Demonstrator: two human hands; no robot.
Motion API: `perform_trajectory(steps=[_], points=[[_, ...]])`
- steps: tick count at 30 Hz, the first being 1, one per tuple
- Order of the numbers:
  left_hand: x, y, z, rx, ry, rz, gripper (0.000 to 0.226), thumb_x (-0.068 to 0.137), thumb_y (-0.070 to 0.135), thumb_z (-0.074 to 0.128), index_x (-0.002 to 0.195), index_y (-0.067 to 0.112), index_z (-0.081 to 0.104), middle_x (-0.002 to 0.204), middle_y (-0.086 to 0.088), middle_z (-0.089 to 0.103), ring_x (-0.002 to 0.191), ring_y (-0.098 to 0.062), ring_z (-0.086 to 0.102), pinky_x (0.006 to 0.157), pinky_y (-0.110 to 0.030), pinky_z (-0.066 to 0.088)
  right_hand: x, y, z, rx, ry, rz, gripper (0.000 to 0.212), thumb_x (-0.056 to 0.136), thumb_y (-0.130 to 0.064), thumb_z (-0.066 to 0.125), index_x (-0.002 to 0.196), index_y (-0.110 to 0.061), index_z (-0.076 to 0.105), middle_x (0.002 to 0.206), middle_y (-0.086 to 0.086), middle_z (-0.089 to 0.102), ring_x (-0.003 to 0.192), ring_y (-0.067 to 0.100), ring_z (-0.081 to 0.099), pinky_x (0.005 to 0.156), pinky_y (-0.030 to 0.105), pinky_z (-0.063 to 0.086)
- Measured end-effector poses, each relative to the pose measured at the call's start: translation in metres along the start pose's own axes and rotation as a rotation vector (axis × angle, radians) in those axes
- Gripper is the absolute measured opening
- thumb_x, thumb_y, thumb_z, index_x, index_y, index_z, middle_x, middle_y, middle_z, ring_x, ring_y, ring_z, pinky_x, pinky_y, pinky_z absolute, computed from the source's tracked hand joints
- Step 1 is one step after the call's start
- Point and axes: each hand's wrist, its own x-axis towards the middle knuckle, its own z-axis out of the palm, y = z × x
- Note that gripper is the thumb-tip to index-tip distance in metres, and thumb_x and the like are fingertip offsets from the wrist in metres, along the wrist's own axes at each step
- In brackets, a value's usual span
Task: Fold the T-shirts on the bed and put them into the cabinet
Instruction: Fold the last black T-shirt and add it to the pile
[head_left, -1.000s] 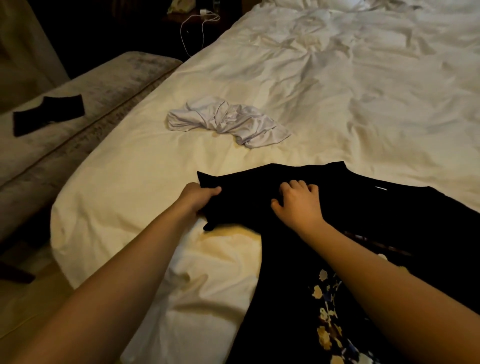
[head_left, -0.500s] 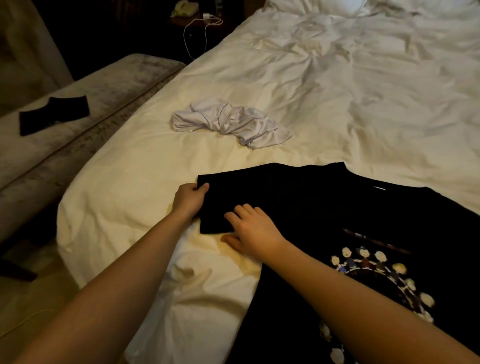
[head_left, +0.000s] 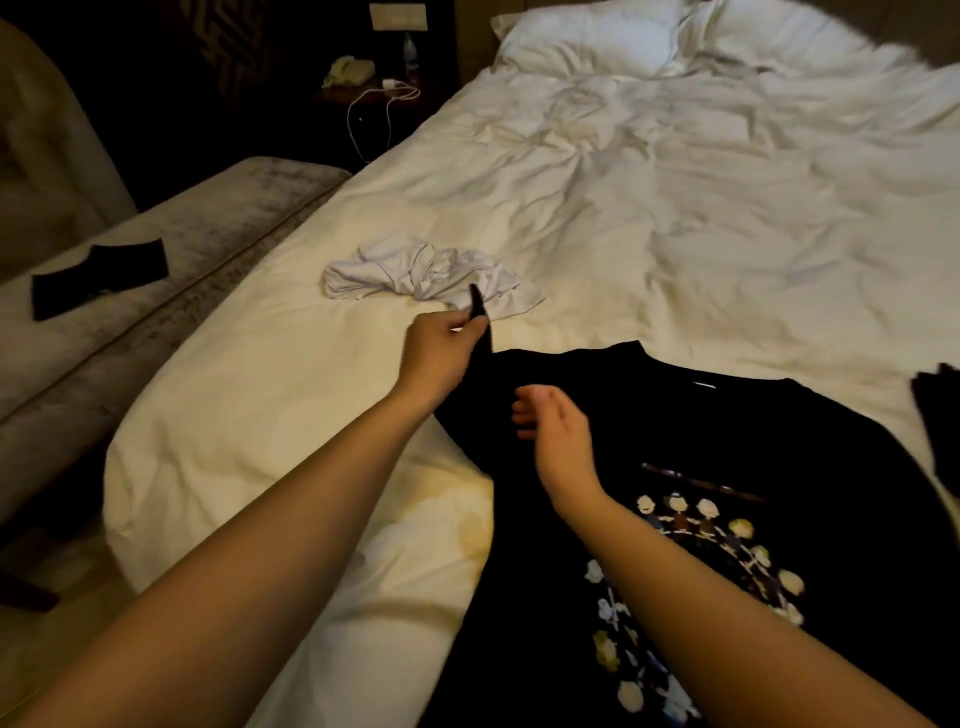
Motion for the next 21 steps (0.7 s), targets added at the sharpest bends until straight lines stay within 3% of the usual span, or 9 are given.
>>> perform_trajectory(steps=[2,4,7,8,10,13,16,18,21], points=[[-0.008,0.029,0.030,0.095,-0.144,0.055,0.032,0.095,0.024,0.064,0.069,0.006,0.067,0.055,-0.003,0.060,0.047,-0.011,0.055,0.050,-0.027,0.036,0.014,-0.006,-0.031,0.208,0.088,0.181,0.035,0.105,-0.041,0.042,0.107,-0.015,0.064,0.103,0.008,0.068,0.097,0.020,0.067,0.082,0.032,0.055],[-0.026,0.060,0.059,0.011,-0.399,0.001,0.023,0.100,0.022,0.057,0.081,0.012,0.065,0.062,-0.009,0.066,0.045,-0.015,0.063,0.042,-0.023,0.041,0.024,-0.007,-0.065,0.357,0.080,0.299,0.053,0.101,-0.057,0.039,0.120,-0.013,0.060,0.115,0.010,0.067,0.106,0.024,0.066,0.089,0.037,0.056],[-0.050,0.093,0.084,-0.202,-0.717,-0.124,0.017,0.104,0.035,0.052,0.102,0.020,0.061,0.080,-0.014,0.075,0.055,-0.023,0.069,0.041,-0.023,0.047,0.032,0.002,-0.110,0.428,0.077,0.374,0.052,0.094,-0.065,0.047,0.112,-0.020,0.065,0.106,0.005,0.075,0.101,0.023,0.070,0.087,0.040,0.056],[-0.051,0.094,0.092,-0.223,-0.725,-0.139,0.023,0.104,0.037,0.051,0.104,0.017,0.063,0.081,-0.013,0.075,0.056,-0.023,0.069,0.041,-0.023,0.047,0.031,0.005,-0.123,0.397,0.097,0.399,0.041,0.096,-0.059,0.050,0.107,-0.023,0.066,0.099,0.003,0.076,0.094,0.022,0.072,0.079,0.037,0.056],[-0.048,0.077,0.100,-0.203,-0.557,-0.177,0.032,0.104,0.035,0.050,0.103,0.009,0.068,0.075,-0.011,0.073,0.055,-0.019,0.067,0.044,-0.023,0.047,0.032,0.017,-0.140,0.231,0.143,0.446,0.032,0.097,-0.047,0.057,0.112,-0.019,0.066,0.096,0.003,0.074,0.081,0.022,0.070,0.067,0.033,0.052],[-0.040,0.022,0.109,0.222,-0.307,-0.005,0.031,0.103,0.032,0.052,0.106,0.008,0.072,0.095,-0.010,0.072,0.085,-0.022,0.069,0.070,-0.029,0.049,0.037,0.032,-0.152,0.074,0.136,0.471,0.041,0.097,-0.027,0.063,0.132,-0.008,0.054,0.102,0.009,0.067,0.076,0.022,0.065,0.061,0.032,0.050],[-0.047,-0.025,0.116,0.742,-0.517,0.138,0.051,0.104,0.043,0.044,0.149,0.016,0.045,0.153,-0.016,0.041,0.142,-0.032,0.038,0.112,-0.036,0.034,0.035,0.033,-0.145,-0.236,0.176,0.317,0.052,0.095,-0.011,0.065,0.143,-0.007,0.045,0.103,0.006,0.062,0.071,0.015,0.062,0.052,0.023,0.047],[-0.055,-0.040,0.122,0.889,-0.585,0.147,0.064,0.105,0.052,0.030,0.160,0.022,0.016,0.166,-0.013,0.011,0.154,-0.030,0.009,0.122,-0.040,0.012,0.034,0.037,-0.143,-0.410,0.186,0.215,0.051,0.095,-0.013,0.064,0.142,-0.010,0.046,0.095,0.000,0.063,0.071,0.009,0.062,0.052,0.016,0.044],[-0.062,-0.041,0.131,0.956,-0.575,0.123,0.073,0.101,0.064,0.017,0.160,0.026,-0.003,0.168,-0.009,-0.007,0.154,-0.024,-0.011,0.123,-0.045,-0.008,0.026,0.043,-0.147,-0.472,0.166,0.161,0.049,0.096,-0.020,0.063,0.141,-0.013,0.046,0.094,-0.006,0.058,0.076,0.003,0.057,0.056,0.013,0.041]])
